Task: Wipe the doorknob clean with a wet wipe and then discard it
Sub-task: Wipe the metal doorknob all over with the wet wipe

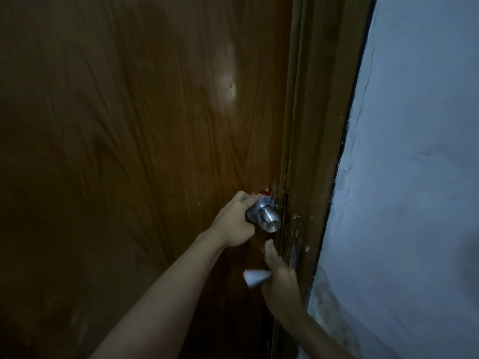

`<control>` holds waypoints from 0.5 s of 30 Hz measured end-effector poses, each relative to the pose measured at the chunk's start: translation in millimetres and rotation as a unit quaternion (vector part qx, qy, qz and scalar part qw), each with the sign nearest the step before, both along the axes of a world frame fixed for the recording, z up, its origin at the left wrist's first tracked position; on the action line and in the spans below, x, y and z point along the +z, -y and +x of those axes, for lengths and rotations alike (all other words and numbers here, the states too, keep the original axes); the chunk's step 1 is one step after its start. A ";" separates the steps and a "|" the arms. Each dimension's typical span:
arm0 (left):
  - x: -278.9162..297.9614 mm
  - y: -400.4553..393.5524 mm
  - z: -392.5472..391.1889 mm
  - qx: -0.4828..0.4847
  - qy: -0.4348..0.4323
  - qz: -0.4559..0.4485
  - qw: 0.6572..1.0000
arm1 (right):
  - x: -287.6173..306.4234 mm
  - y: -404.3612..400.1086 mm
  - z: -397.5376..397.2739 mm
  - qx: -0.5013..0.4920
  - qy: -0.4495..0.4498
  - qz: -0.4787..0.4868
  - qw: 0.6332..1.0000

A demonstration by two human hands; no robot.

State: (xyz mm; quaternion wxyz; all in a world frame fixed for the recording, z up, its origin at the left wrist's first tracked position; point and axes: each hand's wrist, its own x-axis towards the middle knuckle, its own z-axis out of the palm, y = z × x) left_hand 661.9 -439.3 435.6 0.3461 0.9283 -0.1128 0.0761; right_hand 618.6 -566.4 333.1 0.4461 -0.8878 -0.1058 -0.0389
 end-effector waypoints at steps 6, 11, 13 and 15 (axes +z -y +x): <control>2.6 -5.2 3.4 -0.016 -0.010 -0.007 1.000 | 18.9 10.0 2.6 -0.137 -0.087 0.282 0.946; -21.2 -2.5 -23.3 0.009 0.049 -0.136 0.989 | 19.7 19.1 2.1 -0.088 -0.193 0.248 0.945; -44.2 2.8 -42.0 0.042 0.119 -0.163 0.979 | 22.2 23.4 1.0 -0.073 -0.184 0.252 0.947; -69.3 7.7 -56.1 0.039 0.139 -0.135 0.980 | 25.1 25.0 0.1 -0.031 -0.188 0.278 0.942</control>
